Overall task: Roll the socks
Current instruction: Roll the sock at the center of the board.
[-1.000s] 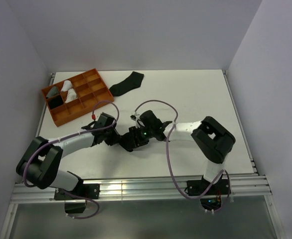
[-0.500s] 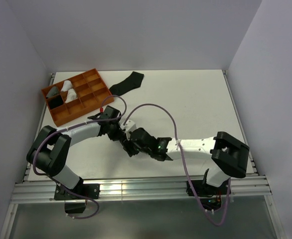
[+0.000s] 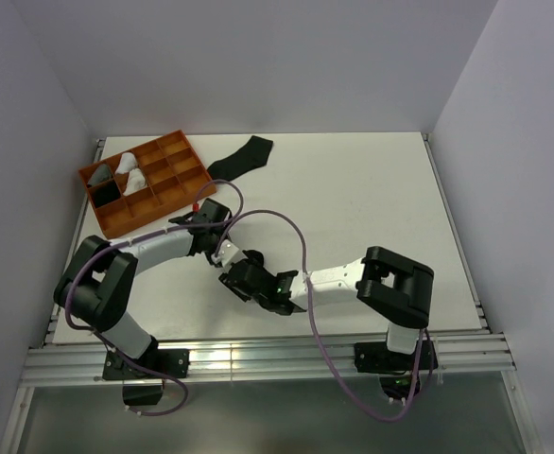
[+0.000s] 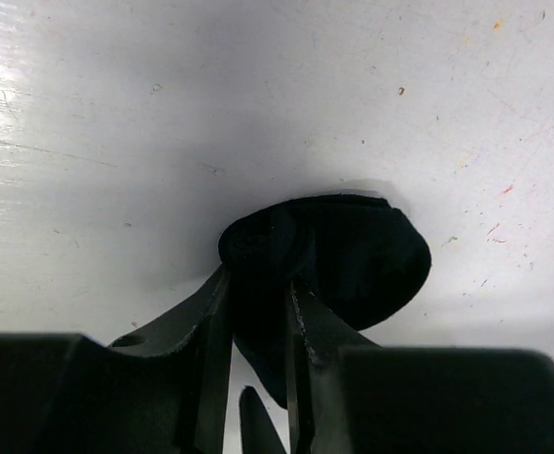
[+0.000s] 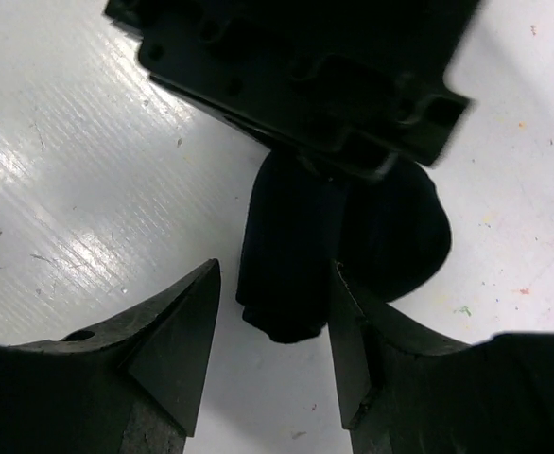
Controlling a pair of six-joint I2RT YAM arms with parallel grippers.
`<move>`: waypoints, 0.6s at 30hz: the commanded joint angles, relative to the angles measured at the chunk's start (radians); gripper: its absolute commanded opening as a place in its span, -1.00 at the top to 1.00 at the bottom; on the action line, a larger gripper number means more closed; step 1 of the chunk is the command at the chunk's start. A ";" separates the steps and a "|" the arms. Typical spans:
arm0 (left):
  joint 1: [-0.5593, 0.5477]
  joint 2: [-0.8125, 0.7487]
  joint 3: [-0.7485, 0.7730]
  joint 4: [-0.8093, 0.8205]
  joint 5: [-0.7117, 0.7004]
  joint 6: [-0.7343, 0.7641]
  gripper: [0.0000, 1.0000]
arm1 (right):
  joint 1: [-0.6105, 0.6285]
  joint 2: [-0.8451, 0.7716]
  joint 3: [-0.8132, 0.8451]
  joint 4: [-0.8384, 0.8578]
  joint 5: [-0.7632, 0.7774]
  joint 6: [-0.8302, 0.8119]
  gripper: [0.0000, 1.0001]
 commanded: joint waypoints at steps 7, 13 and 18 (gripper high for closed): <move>-0.019 0.052 0.022 -0.065 0.011 0.034 0.51 | 0.053 0.098 0.084 0.035 0.112 -0.055 -0.05; -0.022 0.026 0.021 -0.057 0.014 0.037 0.42 | 0.050 0.136 0.084 0.009 0.128 -0.026 0.70; -0.021 -0.066 -0.007 -0.021 -0.012 0.027 0.03 | 0.013 0.089 0.041 0.004 -0.014 0.016 1.00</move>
